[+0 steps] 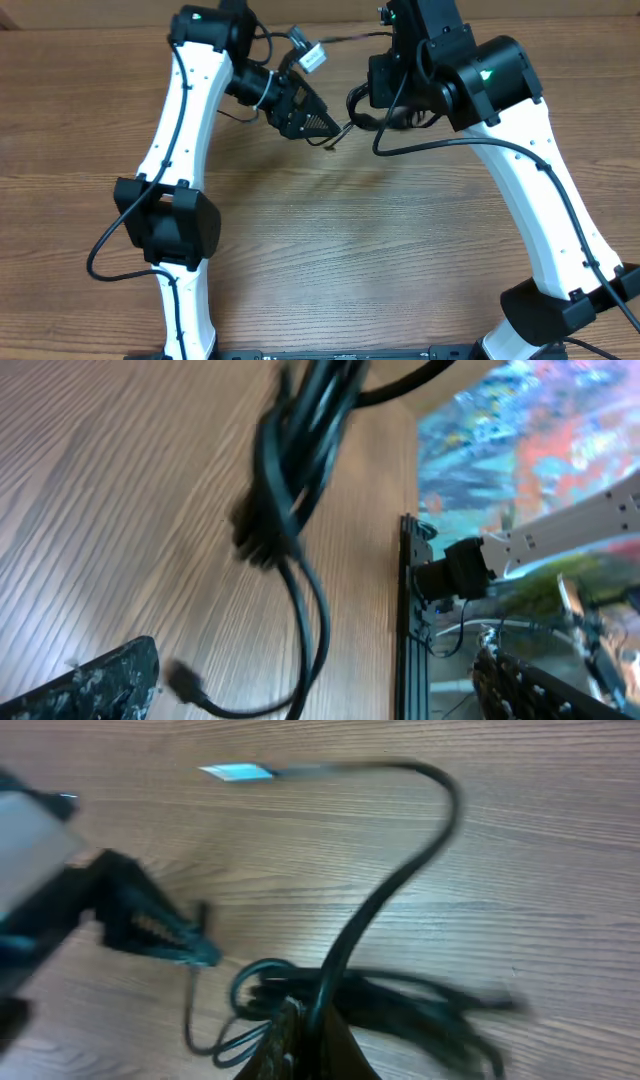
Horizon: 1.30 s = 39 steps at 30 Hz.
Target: Untangle cables
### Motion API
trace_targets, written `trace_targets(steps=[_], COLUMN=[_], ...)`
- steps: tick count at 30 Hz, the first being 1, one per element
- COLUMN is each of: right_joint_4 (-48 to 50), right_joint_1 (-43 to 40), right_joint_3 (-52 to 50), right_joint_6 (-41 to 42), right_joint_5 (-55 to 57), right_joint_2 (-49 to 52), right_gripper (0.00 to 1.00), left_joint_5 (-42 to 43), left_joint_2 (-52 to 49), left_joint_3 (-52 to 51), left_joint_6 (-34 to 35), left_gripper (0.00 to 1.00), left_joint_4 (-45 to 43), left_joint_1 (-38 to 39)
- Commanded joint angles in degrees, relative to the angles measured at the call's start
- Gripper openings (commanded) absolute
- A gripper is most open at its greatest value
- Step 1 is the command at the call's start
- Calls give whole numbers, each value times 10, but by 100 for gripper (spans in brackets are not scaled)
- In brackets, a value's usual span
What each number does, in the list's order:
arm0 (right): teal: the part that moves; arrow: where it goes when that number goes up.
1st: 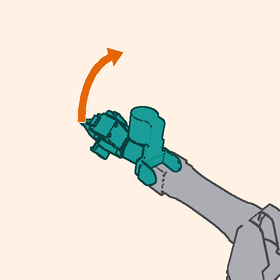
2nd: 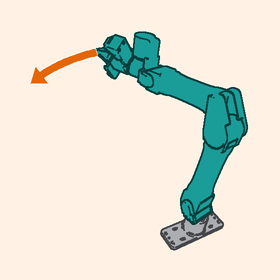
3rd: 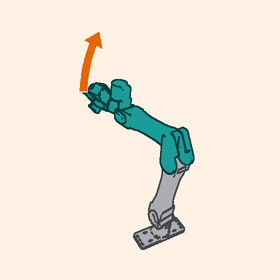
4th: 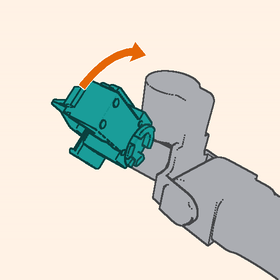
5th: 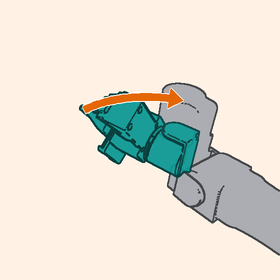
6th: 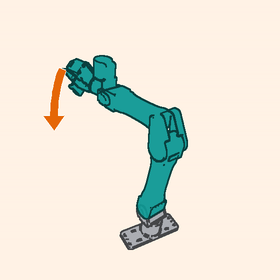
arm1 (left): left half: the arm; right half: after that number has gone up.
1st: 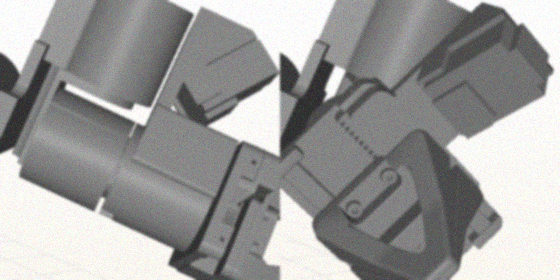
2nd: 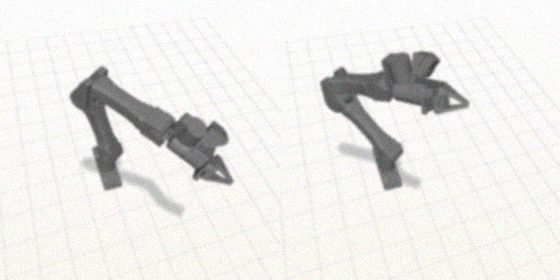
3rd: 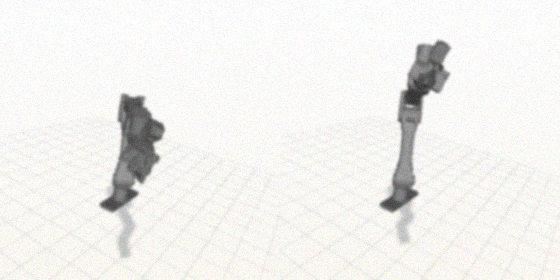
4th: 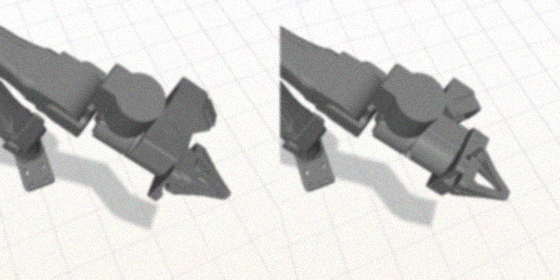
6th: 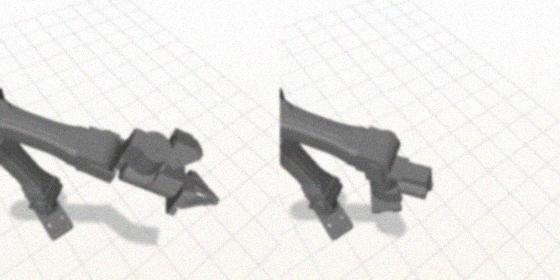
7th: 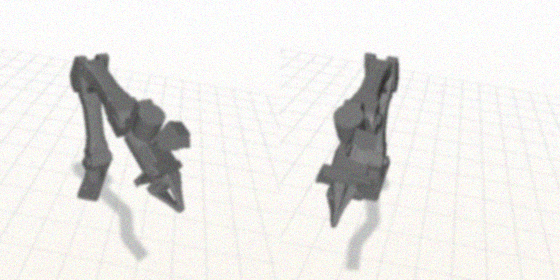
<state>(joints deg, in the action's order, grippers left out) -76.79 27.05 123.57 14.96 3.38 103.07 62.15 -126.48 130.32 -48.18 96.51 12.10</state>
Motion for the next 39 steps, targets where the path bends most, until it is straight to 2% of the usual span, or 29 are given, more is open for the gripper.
trace_targets(steps=[1, 3, 5, 7, 13, 16, 17, 18, 19, 21, 25, 32, 39], right_joint_4=[-2, -3, -3, -3, -7, -9, -9, -9, -10, -12, -24, -24, -14], right_joint_1=[2, 2, 2, 2, 2, 2, 2, 2, 2, 2, -4, -29, -34], right_joint_3=[22, 22, 22, 22, 22, 22, 22, 22, 22, 22, 22, 22, 22], right_joint_6=[-4, -5, -4, -4, -4, -4, -4, -4, -4, -5, -5, -5, -5], right_joint_5=[-5, -5, -8, -11, -22, -31, -31, -31, -31, -31, -30, -45, -50], right_joint_2=[-34, -35, -36, -37, -38, -37, -38, -37, -38, -37, -38, -38, -38], right_gripper=[4, 4, 4, 4, 4, 4, 4, 4, 4, 4, 4, 4, 4], left_joint_5=[44, 46, 49, 49, 0, -20, -23, -24, -24, -28, -105, -109, -179], left_joint_2=[0, 0, 0, 0, 0, 0, 0, 0, 0, 0, 4, 37, 89], left_joint_3=[-2, -2, -2, -2, -2, -2, -2, -2, -2, -2, -2, -2, -2], left_joint_6=[-92, -99, -85, -17, 172, 240, 249, 256, 261, 268, 306, 306, 307], left_gripper=[100, 98, 89, 75, 67, 64, 59, 51, 6, 4, 4, 4, 4], left_joint_4=[2, -5, -22, -63, -189, -241, -250, -258, -265, -268, -254, -200, -132], left_joint_1=[21, 28, 34, 38, 40, 42, 44, 45, 48, 50, 41, -30, -110])
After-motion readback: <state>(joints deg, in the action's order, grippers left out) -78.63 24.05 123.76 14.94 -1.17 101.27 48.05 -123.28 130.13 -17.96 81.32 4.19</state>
